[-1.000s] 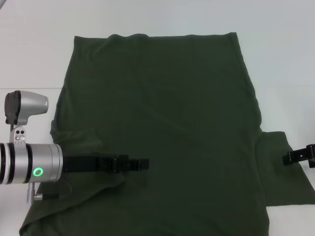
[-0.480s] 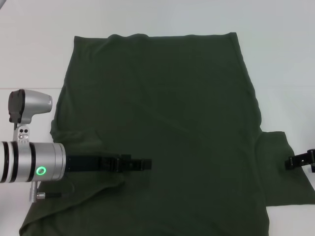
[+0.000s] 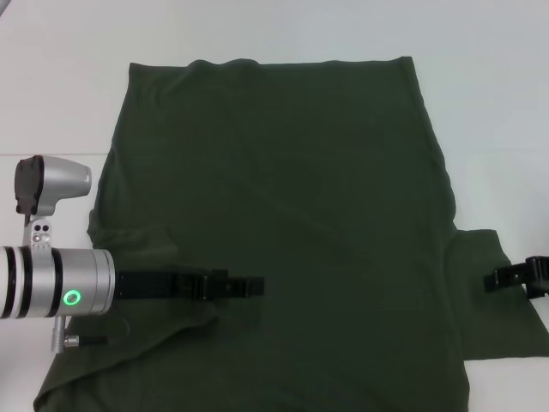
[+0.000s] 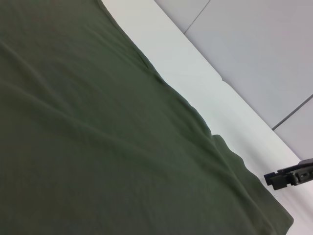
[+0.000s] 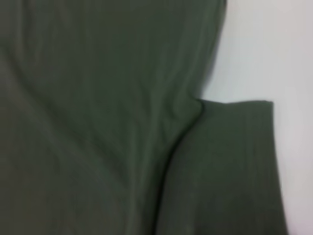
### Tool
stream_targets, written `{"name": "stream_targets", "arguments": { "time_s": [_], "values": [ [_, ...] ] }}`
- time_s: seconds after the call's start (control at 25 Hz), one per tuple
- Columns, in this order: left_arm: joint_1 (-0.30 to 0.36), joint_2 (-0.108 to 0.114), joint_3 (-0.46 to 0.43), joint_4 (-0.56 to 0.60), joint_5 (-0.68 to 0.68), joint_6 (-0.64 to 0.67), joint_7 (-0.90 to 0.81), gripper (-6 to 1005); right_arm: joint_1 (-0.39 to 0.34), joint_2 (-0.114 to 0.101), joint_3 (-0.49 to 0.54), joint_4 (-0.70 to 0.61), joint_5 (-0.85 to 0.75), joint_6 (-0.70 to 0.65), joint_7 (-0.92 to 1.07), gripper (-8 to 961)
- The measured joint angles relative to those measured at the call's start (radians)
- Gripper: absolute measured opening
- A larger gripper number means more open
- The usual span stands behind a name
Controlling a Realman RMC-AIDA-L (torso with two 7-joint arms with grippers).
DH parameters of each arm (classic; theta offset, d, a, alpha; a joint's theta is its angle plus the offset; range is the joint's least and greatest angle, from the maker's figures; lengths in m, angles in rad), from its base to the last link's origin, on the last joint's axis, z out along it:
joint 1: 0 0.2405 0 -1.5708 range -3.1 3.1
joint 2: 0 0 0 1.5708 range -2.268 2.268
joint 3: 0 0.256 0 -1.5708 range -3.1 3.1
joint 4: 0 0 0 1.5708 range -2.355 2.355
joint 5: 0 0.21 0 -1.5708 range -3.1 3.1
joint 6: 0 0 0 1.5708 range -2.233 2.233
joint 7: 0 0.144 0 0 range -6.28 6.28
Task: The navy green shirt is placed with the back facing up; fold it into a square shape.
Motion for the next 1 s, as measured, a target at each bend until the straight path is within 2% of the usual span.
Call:
{"name": "stream_targets", "arguments": {
  "time_s": [0.16,0.28,0.4,0.72,1.0],
  "values": [
    [0.000,0.000,0.000,0.000,0.000,0.000,-0.002,885,-0.007,-0.025,0.038,0.037,0.049,-0.013,-0.036,908],
    [0.000,0.000,0.000,0.000,0.000,0.000,-0.004,885,-0.014,-0.033,0.037,0.042,0.045,0.002,-0.039,907],
    [0.000,0.000,0.000,0.000,0.000,0.000,-0.005,885,-0.017,-0.032,0.018,0.040,0.036,0.016,-0.037,907],
    [0.000,-0.006,0.000,0.000,-0.001,0.000,-0.006,885,0.001,-0.011,0.013,0.047,-0.022,0.050,-0.037,905],
    [0.000,-0.007,0.000,0.000,-0.004,0.002,-0.008,884,0.018,-0.011,0.016,0.074,-0.012,0.023,-0.044,904]
  ]
}}
